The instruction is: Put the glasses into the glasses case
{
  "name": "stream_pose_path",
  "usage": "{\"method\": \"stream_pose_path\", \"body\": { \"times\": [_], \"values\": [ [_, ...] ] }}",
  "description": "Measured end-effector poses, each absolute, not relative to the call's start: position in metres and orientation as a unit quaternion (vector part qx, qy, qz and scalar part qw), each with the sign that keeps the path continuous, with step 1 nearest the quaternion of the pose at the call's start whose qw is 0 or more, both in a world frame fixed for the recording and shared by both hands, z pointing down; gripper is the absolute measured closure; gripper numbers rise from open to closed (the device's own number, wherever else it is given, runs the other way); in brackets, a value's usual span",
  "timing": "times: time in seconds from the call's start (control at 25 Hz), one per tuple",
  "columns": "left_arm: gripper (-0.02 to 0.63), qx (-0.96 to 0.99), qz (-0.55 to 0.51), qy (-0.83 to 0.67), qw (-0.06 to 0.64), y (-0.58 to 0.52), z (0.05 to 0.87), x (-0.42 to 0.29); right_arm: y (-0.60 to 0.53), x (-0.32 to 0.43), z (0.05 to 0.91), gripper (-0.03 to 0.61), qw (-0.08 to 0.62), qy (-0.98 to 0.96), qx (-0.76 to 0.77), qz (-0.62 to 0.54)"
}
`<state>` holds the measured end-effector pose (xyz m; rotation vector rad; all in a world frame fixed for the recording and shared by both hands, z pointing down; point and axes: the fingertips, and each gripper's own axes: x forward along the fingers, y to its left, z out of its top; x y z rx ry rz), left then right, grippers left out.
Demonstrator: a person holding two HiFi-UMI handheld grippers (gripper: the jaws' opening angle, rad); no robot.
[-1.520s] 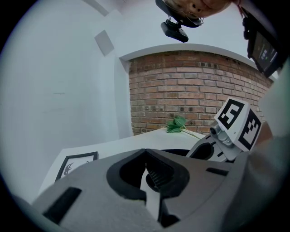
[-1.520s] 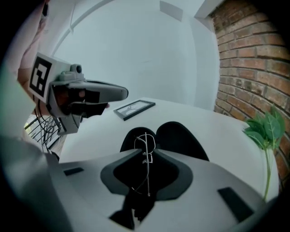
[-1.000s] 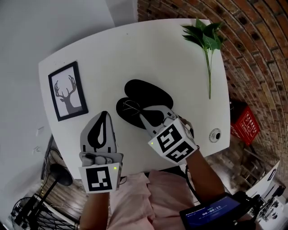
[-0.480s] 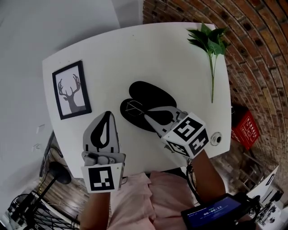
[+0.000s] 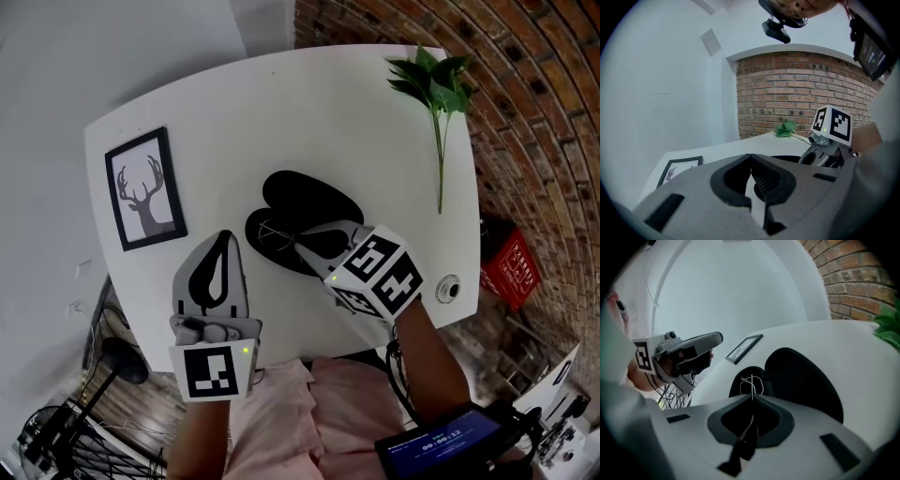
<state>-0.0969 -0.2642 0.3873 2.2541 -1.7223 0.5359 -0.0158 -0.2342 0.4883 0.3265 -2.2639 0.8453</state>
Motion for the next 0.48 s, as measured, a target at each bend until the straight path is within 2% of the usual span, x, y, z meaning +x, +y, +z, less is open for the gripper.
{"method": "stream_pose_path", "body": {
  "times": [0.24,0.36,0.48],
  "values": [
    [0.609,0.772,0.184,-0.595,0.126,-0.2656,0.3869,-0.0980,-0.2351,-0.0168,0.4888,0.556,0.364,-0.877,0.137,0.283],
    [0.609,0.773,0.183,-0.595,0.124,-0.2661,0.3857,-0.0982,-0.2358,-0.0170,0.4872,0.510,0.361,-0.879,0.139,0.280],
    [0.609,0.772,0.182,-0.596,0.123,-0.2659,0.3844,-0.0994,-0.2396,-0.0168,0.4819,0.503,0.350,-0.883,0.149,0.274]
  ]
}}
